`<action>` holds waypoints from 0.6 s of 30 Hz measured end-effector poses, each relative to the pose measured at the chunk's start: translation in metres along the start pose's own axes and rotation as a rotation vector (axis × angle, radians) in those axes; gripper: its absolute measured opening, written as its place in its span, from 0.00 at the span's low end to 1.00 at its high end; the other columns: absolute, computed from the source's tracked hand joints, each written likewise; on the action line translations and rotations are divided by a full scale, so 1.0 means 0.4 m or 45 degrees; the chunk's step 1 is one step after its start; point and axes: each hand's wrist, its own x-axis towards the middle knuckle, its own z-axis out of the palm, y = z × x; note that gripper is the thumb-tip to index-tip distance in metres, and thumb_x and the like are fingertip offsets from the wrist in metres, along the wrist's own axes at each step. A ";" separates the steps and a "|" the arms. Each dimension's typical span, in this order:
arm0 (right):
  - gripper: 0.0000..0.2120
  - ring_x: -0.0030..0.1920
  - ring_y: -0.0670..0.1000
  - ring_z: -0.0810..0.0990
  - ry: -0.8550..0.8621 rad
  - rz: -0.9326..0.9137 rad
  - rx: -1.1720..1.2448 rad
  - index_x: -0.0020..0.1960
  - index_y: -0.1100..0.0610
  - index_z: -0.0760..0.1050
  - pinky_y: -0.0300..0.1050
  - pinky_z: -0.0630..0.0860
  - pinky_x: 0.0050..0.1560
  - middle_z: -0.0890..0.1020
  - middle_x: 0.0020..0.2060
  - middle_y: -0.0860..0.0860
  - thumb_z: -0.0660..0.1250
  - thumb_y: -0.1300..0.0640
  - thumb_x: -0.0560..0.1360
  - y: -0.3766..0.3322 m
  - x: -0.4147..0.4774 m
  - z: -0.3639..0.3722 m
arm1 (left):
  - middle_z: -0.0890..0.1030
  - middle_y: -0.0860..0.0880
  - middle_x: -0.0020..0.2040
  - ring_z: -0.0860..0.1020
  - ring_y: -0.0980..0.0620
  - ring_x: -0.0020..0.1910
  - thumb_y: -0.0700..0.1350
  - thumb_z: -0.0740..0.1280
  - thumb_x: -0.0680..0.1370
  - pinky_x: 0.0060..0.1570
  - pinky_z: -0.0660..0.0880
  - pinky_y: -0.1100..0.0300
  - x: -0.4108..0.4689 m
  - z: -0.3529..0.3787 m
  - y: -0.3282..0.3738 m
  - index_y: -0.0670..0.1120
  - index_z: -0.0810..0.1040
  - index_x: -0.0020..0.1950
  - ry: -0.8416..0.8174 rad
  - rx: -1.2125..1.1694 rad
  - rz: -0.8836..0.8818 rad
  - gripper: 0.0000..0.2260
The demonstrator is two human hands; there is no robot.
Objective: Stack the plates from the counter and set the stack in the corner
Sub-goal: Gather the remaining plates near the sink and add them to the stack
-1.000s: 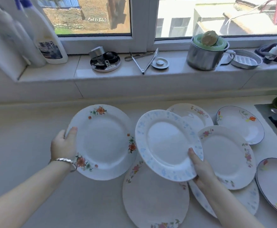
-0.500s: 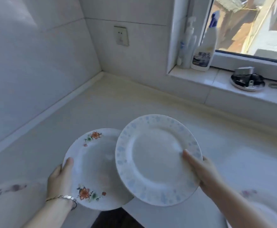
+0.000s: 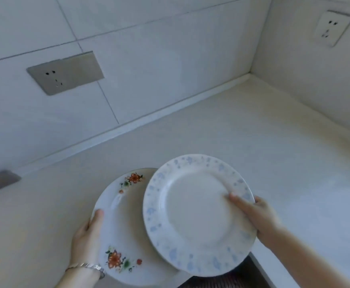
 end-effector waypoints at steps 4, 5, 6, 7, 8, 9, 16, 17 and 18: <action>0.09 0.31 0.51 0.85 -0.017 -0.012 -0.081 0.44 0.61 0.80 0.42 0.81 0.30 0.86 0.32 0.53 0.72 0.56 0.70 -0.016 0.029 0.045 | 0.77 0.41 0.44 0.73 0.47 0.43 0.54 0.61 0.78 0.45 0.67 0.56 0.017 -0.010 -0.021 0.44 0.74 0.45 0.001 -0.076 -0.013 0.13; 0.08 0.30 0.50 0.84 -0.034 -0.018 -0.089 0.43 0.61 0.80 0.41 0.80 0.28 0.86 0.31 0.52 0.72 0.56 0.70 -0.023 0.036 0.049 | 0.77 0.41 0.42 0.73 0.47 0.41 0.53 0.61 0.78 0.41 0.68 0.57 0.010 -0.008 -0.020 0.43 0.75 0.44 0.004 -0.113 -0.026 0.13; 0.07 0.30 0.50 0.84 -0.045 -0.018 -0.100 0.43 0.60 0.80 0.40 0.80 0.28 0.86 0.30 0.51 0.72 0.56 0.70 -0.031 0.043 0.052 | 0.77 0.41 0.39 0.73 0.47 0.38 0.52 0.61 0.78 0.37 0.67 0.57 0.002 -0.003 -0.017 0.42 0.74 0.42 0.006 -0.172 -0.045 0.13; 0.07 0.30 0.50 0.84 -0.051 -0.018 -0.111 0.42 0.60 0.80 0.41 0.80 0.28 0.86 0.30 0.51 0.72 0.56 0.70 -0.039 0.050 0.055 | 0.76 0.42 0.37 0.72 0.47 0.36 0.51 0.62 0.78 0.34 0.66 0.58 -0.003 0.004 -0.017 0.41 0.74 0.41 0.025 -0.234 -0.049 0.13; 0.07 0.29 0.49 0.84 -0.057 -0.020 -0.115 0.42 0.60 0.80 0.40 0.80 0.28 0.85 0.30 0.51 0.71 0.56 0.70 -0.045 0.058 0.056 | 0.75 0.42 0.37 0.71 0.47 0.36 0.50 0.62 0.77 0.33 0.65 0.58 -0.004 0.011 -0.018 0.40 0.74 0.42 0.045 -0.252 -0.055 0.14; 0.06 0.29 0.49 0.84 -0.068 -0.025 -0.115 0.42 0.60 0.80 0.40 0.80 0.27 0.85 0.30 0.51 0.71 0.57 0.70 -0.051 0.065 0.058 | 0.74 0.41 0.38 0.71 0.47 0.36 0.50 0.62 0.77 0.33 0.65 0.58 -0.005 0.019 -0.023 0.39 0.74 0.43 0.063 -0.235 -0.059 0.14; 0.06 0.32 0.51 0.83 -0.099 -0.045 -0.164 0.41 0.60 0.80 0.38 0.79 0.28 0.84 0.36 0.54 0.72 0.57 0.70 -0.077 0.112 0.073 | 0.64 0.43 0.35 0.63 0.50 0.33 0.50 0.62 0.77 0.31 0.57 0.59 0.011 0.029 -0.013 0.43 0.66 0.39 0.098 -0.181 -0.023 0.13; 0.06 0.34 0.52 0.82 -0.103 -0.043 -0.165 0.42 0.60 0.79 0.39 0.80 0.29 0.84 0.38 0.54 0.72 0.57 0.70 -0.079 0.116 0.075 | 0.63 0.43 0.34 0.62 0.50 0.32 0.49 0.61 0.78 0.32 0.57 0.58 0.017 0.030 -0.014 0.43 0.65 0.38 0.113 -0.096 0.027 0.13; 0.06 0.35 0.53 0.82 -0.105 -0.044 -0.162 0.42 0.59 0.79 0.39 0.80 0.30 0.83 0.38 0.55 0.72 0.57 0.70 -0.080 0.120 0.076 | 0.63 0.44 0.33 0.62 0.49 0.32 0.49 0.61 0.78 0.32 0.57 0.58 0.022 0.029 -0.017 0.42 0.64 0.36 0.133 -0.008 0.086 0.15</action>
